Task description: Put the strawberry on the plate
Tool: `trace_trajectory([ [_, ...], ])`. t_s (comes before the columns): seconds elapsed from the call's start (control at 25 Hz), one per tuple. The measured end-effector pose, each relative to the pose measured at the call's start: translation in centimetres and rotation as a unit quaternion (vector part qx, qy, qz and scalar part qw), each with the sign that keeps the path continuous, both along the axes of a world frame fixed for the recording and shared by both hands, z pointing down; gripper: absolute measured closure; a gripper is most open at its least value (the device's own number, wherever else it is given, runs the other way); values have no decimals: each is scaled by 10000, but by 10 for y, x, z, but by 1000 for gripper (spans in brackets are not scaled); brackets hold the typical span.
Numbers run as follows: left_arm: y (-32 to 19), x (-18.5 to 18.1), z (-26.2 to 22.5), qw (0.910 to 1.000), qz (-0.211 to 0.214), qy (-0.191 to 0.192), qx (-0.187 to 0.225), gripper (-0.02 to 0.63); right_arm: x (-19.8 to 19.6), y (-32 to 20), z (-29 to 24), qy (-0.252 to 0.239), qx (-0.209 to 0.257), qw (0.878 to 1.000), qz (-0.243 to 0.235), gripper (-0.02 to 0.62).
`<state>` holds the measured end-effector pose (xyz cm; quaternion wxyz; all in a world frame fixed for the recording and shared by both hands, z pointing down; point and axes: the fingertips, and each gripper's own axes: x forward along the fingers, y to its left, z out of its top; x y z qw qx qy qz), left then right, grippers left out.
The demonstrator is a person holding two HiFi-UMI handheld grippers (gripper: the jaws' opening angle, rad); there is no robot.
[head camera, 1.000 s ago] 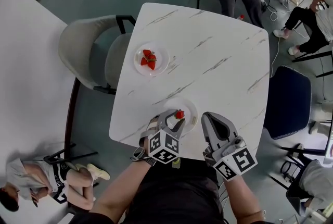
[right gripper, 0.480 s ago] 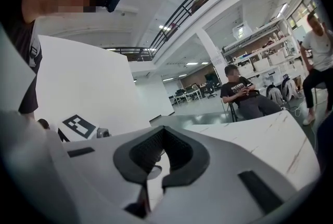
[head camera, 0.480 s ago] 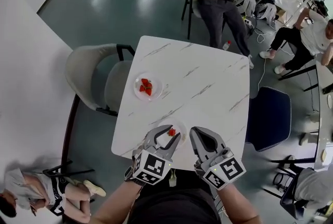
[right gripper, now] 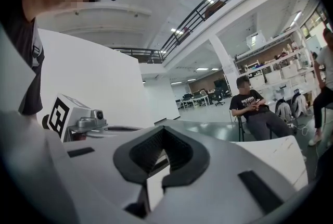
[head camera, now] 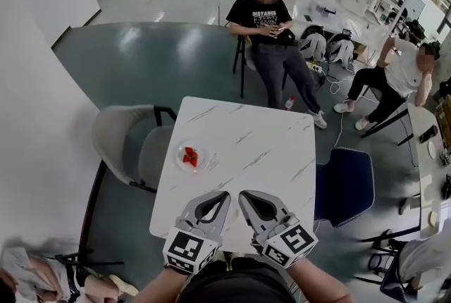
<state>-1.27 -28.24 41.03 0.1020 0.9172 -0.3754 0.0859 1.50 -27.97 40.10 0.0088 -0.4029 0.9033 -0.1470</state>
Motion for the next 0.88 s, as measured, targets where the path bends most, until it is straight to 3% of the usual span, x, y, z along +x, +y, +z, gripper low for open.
trace_trajectory([
  [0.48, 24, 11, -84, 9974, -153, 450, 540, 595, -1, 15, -59, 169, 430, 9988, -188, 594],
  [0.88, 30, -5, -99, 9953, -356, 566, 702, 595, -9, 22, -73, 225, 583, 9977, -262, 594],
])
